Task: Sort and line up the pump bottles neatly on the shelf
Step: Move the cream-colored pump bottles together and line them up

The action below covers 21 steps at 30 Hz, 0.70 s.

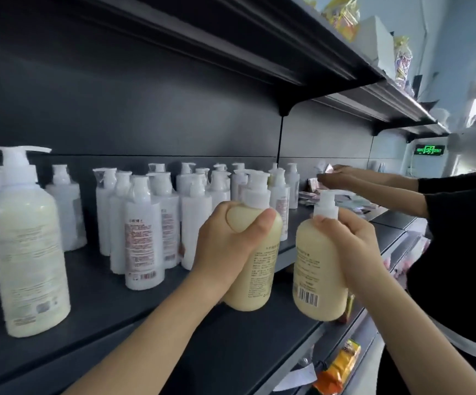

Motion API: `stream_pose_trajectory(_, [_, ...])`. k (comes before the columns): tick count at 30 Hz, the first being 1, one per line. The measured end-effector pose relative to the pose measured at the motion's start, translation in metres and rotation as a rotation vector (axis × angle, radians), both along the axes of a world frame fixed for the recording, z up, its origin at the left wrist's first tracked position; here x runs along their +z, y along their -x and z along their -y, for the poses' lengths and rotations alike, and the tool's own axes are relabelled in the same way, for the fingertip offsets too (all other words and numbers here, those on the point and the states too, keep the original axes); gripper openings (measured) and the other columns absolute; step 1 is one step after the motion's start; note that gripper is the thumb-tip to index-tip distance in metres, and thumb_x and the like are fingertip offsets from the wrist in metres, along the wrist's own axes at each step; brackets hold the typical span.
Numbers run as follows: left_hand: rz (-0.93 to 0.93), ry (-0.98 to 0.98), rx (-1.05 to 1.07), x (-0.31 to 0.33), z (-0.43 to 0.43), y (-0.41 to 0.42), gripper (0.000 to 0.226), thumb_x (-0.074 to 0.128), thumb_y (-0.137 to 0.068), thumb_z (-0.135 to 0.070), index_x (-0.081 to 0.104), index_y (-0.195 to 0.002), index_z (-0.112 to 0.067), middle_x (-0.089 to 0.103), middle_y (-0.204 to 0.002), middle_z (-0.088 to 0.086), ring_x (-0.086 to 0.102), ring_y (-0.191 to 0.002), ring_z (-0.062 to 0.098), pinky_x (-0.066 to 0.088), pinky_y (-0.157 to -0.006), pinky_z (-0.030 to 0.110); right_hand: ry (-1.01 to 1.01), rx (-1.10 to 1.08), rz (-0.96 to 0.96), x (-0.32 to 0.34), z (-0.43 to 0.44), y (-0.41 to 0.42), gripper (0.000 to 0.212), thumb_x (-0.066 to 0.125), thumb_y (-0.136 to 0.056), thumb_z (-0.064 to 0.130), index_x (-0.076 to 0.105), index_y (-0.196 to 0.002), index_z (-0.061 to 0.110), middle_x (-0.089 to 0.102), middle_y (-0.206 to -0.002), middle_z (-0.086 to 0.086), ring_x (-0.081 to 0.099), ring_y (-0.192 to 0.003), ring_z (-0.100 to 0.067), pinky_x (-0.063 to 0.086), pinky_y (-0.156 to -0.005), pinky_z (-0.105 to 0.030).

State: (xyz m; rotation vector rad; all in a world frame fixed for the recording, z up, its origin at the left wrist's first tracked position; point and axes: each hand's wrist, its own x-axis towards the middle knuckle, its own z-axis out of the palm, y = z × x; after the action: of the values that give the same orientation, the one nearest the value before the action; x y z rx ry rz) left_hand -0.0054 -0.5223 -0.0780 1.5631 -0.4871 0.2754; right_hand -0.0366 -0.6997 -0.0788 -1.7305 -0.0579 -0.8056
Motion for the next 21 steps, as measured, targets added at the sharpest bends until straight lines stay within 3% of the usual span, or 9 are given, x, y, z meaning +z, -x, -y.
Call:
stream_pose_trajectory(6, [0.017, 0.036, 0.061, 0.000, 0.051, -0.072, 0.063, 0.054, -0.042, -0.071, 0.057, -0.092, -0.033, 0.068, -0.083, -0.012, 0.063, -0.070, -0.007, 0.045, -0.053, 0.008, 0.029, 0.004, -0.015, 0.005, 0.057, -0.077, 0.023, 0.059, -0.068, 0.039, 0.064, -0.076, 0.018, 0.062, -0.060, 0.005, 0.060, -0.060, -0.016, 0.050, -0.060, -0.035])
stream_pose_trajectory(11, [0.005, 0.009, 0.081, -0.009, 0.090, -0.108, 0.062, 0.058, -0.046, -0.071, 0.058, -0.094, -0.032, 0.069, -0.085, -0.012, 0.064, -0.074, -0.004, 0.048, -0.064, 0.018, 0.020, 0.031, -0.015, 0.001, 0.096, -0.121, 0.015, 0.057, -0.069, 0.037, 0.065, -0.072, 0.024, 0.064, -0.062, 0.011, 0.059, -0.054, -0.001, 0.047, -0.058, -0.029])
stream_pose_trajectory(13, [0.004, -0.031, 0.102, -0.010, 0.105, -0.116, 0.055, 0.060, -0.052, -0.067, 0.057, -0.095, -0.033, 0.068, -0.087, -0.013, 0.063, -0.075, -0.005, 0.045, -0.062, 0.015, 0.022, 0.050, -0.014, 0.001, 0.108, -0.137, 0.015, 0.056, -0.069, 0.037, 0.064, -0.072, 0.025, 0.063, -0.060, 0.014, 0.058, -0.052, 0.003, 0.044, -0.057, -0.027])
stream_pose_trajectory(21, [0.043, -0.014, 0.181, -0.016, 0.171, -0.145, 0.058, 0.058, -0.045, -0.068, 0.058, -0.092, -0.036, 0.069, -0.086, -0.015, 0.065, -0.077, -0.001, 0.052, -0.066, 0.021, 0.062, 0.205, 0.022, -0.004, 0.174, -0.208, 0.016, 0.056, -0.072, 0.035, 0.062, -0.058, 0.031, 0.058, -0.056, 0.013, 0.054, -0.052, 0.000, 0.042, -0.054, -0.022])
